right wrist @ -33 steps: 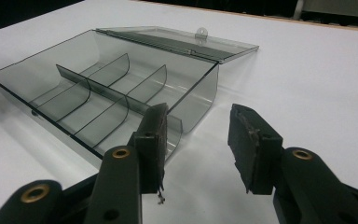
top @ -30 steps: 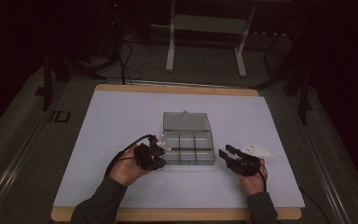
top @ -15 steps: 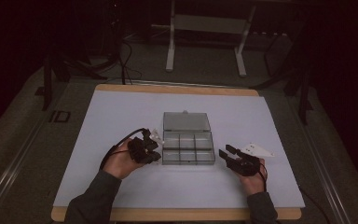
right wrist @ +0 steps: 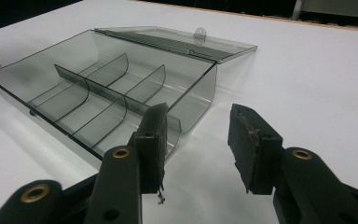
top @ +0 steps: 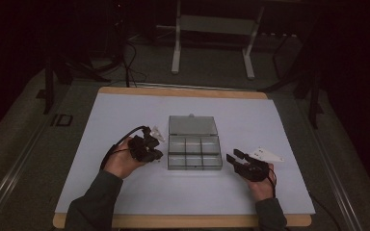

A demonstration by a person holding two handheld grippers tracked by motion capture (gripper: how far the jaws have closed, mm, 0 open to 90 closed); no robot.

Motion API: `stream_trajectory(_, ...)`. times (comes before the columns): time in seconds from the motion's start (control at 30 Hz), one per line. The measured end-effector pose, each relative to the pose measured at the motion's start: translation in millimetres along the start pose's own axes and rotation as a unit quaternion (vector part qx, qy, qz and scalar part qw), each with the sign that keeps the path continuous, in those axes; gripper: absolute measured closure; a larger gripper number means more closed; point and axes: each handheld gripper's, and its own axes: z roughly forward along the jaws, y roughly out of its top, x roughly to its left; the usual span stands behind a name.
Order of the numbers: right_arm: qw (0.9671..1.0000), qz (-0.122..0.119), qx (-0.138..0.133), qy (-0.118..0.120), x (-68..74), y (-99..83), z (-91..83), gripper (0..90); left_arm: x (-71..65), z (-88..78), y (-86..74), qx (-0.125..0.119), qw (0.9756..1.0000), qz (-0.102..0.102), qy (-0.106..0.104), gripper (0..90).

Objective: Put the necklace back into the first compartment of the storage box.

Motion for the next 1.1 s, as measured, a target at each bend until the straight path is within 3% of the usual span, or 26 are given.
stream_trajectory(1.1,1.0000,-0.002,0.001,0.001,0.1,-0.2,0.4,57.3,13.4,6.4,27.8,-0.011,0.9998,-0.013,0.011,88.1)
